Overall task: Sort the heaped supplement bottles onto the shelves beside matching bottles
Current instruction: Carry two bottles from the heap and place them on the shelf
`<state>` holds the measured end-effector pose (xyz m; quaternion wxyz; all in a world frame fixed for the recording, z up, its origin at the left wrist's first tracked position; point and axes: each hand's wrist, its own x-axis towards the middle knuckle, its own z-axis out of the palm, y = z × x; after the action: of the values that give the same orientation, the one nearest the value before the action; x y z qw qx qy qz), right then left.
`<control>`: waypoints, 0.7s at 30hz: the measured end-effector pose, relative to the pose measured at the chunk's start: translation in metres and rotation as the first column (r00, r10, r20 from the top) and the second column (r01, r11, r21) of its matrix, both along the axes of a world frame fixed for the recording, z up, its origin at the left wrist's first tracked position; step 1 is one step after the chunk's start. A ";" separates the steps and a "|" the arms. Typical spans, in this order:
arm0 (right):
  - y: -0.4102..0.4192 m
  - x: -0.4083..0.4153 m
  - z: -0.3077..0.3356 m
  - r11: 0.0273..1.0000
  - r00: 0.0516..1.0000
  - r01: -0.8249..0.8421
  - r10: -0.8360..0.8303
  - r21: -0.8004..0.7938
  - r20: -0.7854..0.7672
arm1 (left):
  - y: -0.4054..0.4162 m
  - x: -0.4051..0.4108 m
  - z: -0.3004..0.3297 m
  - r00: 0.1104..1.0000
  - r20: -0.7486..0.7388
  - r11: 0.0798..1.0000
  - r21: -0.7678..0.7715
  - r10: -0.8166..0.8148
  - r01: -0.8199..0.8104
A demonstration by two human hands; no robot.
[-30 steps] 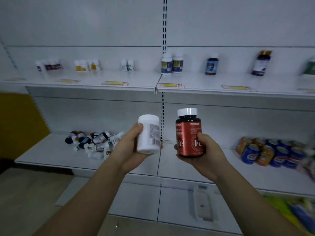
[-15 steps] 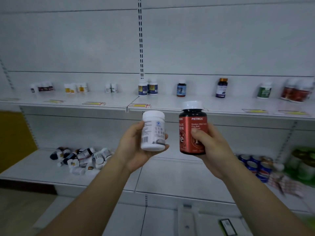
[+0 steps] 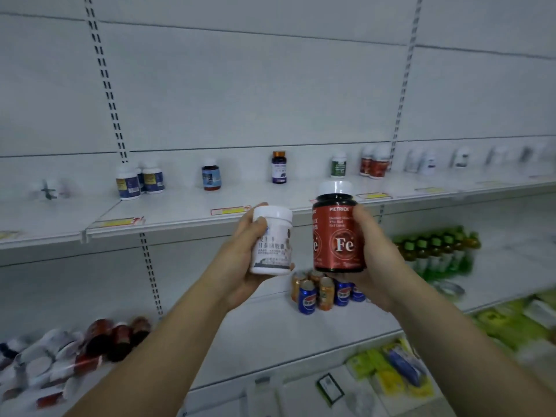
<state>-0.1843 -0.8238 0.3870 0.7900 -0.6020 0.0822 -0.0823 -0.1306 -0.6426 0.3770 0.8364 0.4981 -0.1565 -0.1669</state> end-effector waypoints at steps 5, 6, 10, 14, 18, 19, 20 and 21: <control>-0.063 -0.023 0.005 0.985 0.987 0.161 -0.160 -0.056 0.030 | -0.075 0.006 0.002 0.990 0.062 0.991 0.045 -0.130 0.127; -0.082 -0.030 0.005 0.977 0.978 0.205 -0.203 -0.062 0.036 | -0.097 0.004 0.002 0.984 0.071 0.985 0.057 -0.164 0.160; -0.162 -0.065 0.006 0.931 0.932 0.360 -0.358 -0.050 0.052 | -0.192 -0.008 0.002 0.966 0.076 0.965 0.105 -0.247 0.238; -0.257 -0.105 0.009 0.877 0.879 0.474 -0.467 -0.079 0.091 | -0.300 -0.026 0.001 0.929 0.129 0.936 0.109 -0.348 0.335; -0.363 -0.141 0.016 0.825 0.847 0.531 -0.512 -0.194 0.142 | -0.419 -0.049 0.004 0.891 0.166 0.906 0.111 -0.422 0.408; -0.388 -0.148 0.018 0.813 0.839 0.544 -0.524 -0.208 0.146 | -0.448 -0.054 0.005 0.886 0.167 0.901 0.117 -0.433 0.418; -0.412 -0.153 0.020 0.805 0.835 0.550 -0.531 -0.222 0.144 | -0.475 -0.058 0.007 0.882 0.166 0.896 0.120 -0.442 0.427; -0.436 -0.156 0.022 0.800 0.833 0.553 -0.534 -0.233 0.142 | -0.500 -0.061 0.008 0.878 0.165 0.893 0.117 -0.449 0.435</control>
<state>-0.3406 -1.2597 0.4085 0.6479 -0.6498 0.2124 -0.3360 -0.1919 -1.1429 0.3853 0.7380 0.4943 -0.3378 -0.3114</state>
